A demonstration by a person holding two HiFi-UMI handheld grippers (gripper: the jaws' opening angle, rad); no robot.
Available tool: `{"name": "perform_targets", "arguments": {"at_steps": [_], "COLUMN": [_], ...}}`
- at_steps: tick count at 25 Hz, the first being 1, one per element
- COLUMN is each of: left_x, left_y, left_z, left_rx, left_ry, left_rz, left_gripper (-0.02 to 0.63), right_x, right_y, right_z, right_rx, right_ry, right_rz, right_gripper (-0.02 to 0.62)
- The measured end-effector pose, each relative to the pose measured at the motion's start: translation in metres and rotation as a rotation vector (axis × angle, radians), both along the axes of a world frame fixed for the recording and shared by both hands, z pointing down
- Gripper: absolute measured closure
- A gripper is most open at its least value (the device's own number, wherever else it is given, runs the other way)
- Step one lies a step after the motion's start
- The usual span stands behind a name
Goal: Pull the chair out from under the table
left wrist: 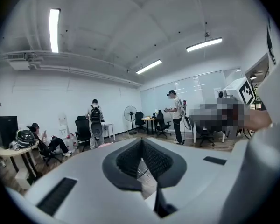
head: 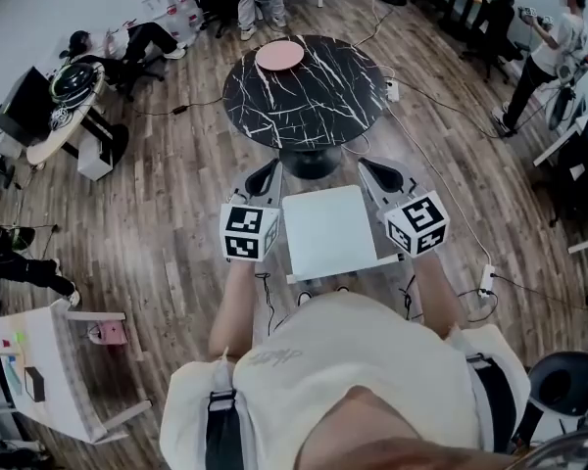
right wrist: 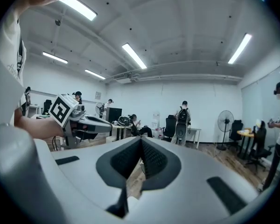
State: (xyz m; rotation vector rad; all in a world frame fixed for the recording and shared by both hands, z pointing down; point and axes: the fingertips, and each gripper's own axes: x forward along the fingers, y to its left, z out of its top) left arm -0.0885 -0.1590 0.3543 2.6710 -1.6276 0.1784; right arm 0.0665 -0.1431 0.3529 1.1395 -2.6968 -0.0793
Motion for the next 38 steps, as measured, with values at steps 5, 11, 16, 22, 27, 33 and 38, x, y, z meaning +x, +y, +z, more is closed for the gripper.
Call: {"name": "perform_targets", "arguments": {"at_steps": [5,11,16,22,27,33,38], "left_x": [-0.012,-0.015,-0.014,-0.005,-0.007,-0.006,-0.008], "left_y": [-0.003,0.004,0.006,0.007,0.015,0.017,0.025], "left_z": [-0.013,-0.009,-0.005,0.005,0.007,0.014,0.016], "left_rx": [0.040,0.049,0.037,0.013,0.006,-0.003,-0.007], "left_ry": [0.003,0.021,0.018,0.007,0.003,0.002,0.012], "left_rz": [-0.045,-0.066,-0.052,-0.022,-0.016,-0.013,-0.012], "left_gripper": [0.589,0.588,0.588,0.588,0.588,0.588,0.588], "right_x": [0.006,0.003,0.004,0.003,0.003,0.012,0.004], "right_y": [-0.009,-0.002,-0.002,-0.002,0.006,0.007,0.016], "right_z": [-0.026,-0.019,-0.015,-0.005,-0.003,0.003,0.006], "right_rx": [0.040,0.051,0.040,0.013,0.013,0.026,0.027], "right_ry": [-0.064,-0.051,-0.056,-0.053,-0.061,-0.049,-0.028], "right_rz": [0.025,0.015,0.018,0.008,0.010,0.023,0.012], "right_gripper": [0.589,0.589,0.589,0.589,0.589,0.589,0.589]}}
